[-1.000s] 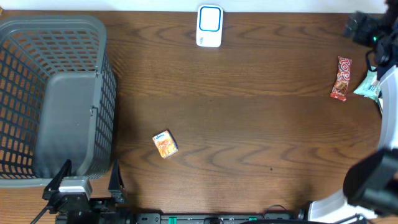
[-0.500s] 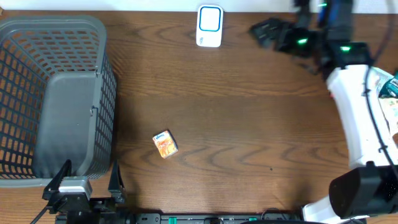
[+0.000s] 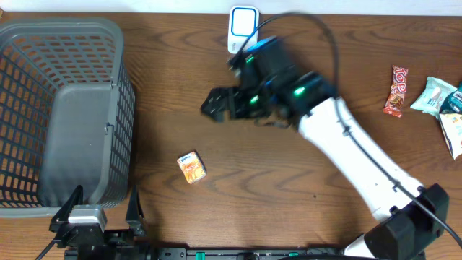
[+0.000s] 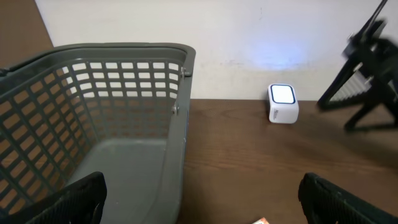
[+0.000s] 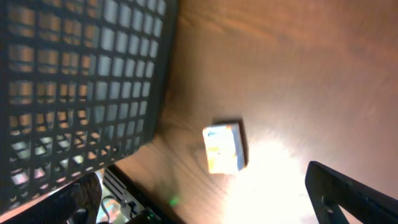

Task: Scan the item barcode
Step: 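Move the right gripper to the Kleenex pack and grasp it, then lift the Kleenex pack with the right gripper and turn it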

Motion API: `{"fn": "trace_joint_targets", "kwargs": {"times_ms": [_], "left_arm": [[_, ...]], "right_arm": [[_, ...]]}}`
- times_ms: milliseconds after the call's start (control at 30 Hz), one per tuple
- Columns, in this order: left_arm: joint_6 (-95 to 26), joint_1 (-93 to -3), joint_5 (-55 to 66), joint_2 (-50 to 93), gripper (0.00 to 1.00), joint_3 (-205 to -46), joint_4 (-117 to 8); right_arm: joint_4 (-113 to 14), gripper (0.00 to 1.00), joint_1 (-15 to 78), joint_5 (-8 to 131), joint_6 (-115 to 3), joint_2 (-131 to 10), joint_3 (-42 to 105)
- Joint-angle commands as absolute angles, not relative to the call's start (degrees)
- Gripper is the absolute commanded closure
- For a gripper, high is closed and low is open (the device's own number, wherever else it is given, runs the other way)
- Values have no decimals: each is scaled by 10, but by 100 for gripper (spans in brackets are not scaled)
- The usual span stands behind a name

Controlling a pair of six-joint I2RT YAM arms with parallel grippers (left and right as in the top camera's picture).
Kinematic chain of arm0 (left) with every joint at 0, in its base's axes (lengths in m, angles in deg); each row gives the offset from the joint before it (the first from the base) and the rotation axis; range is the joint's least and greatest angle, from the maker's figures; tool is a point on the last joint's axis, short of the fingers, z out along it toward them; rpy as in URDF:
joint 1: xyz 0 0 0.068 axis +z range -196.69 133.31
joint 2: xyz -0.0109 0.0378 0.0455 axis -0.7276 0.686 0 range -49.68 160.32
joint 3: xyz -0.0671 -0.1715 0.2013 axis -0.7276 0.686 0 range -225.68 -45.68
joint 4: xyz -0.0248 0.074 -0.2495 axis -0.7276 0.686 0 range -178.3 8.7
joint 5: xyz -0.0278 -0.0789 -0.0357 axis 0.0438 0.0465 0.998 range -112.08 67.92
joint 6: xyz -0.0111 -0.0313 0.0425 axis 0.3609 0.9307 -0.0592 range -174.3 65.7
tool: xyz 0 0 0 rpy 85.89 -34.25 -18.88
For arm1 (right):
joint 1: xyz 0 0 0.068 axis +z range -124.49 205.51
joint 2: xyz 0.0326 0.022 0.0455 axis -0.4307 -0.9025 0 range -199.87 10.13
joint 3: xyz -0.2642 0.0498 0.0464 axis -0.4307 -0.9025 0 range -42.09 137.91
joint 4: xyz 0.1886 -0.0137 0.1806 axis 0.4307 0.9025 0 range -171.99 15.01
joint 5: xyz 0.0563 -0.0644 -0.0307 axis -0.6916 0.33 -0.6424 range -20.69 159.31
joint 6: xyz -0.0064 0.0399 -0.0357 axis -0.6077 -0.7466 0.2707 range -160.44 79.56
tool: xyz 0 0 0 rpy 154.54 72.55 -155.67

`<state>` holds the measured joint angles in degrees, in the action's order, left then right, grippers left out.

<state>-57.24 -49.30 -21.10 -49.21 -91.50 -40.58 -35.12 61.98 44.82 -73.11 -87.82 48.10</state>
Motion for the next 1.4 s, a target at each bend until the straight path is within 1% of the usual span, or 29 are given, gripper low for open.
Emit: {"fn": "trace_joint_targets", "kwargs": {"times_ms": [0, 100, 200, 333, 367, 500, 667, 800, 867, 1167, 1367], "left_arm": [[-570, -489, -210, -495, 2, -917, -407], [-570, -489, -210, -495, 2, -917, -407], [-570, -489, -210, -495, 2, -917, -407], [-570, -489, -210, -495, 2, -917, -407], [-570, -489, -210, -495, 2, -917, -407], [-570, -489, -210, -495, 2, -917, -407], [-570, -489, -210, -495, 2, -917, -407], [-570, -489, -210, -495, 2, -917, -407], [-570, -489, -210, -495, 2, -917, -407], [-570, -489, -210, -495, 2, -917, -407], [-570, -489, -210, -495, 2, -917, -407]], "right_arm": [[-357, 1, 666, 561, -911, -886, 448], [-360, 1, 699, 589, -1037, -892, 419], [-365, 1, 715, 589, -1134, -901, 395], [-422, 1, 727, 586, -1191, -918, 362], [-438, 1, 729, 585, -1194, -924, 357], [-483, 8, 741, 540, -1213, -967, 348], [-532, 12, 754, 468, -1231, -1019, 348], [-542, 20, 762, 439, -1264, -1053, 348], [-541, 26, 763, 423, -1268, -1064, 348], [-537, 29, 761, 405, -1260, -1069, 348], [-546, 28, 746, 406, -1155, -1068, 349]]}}
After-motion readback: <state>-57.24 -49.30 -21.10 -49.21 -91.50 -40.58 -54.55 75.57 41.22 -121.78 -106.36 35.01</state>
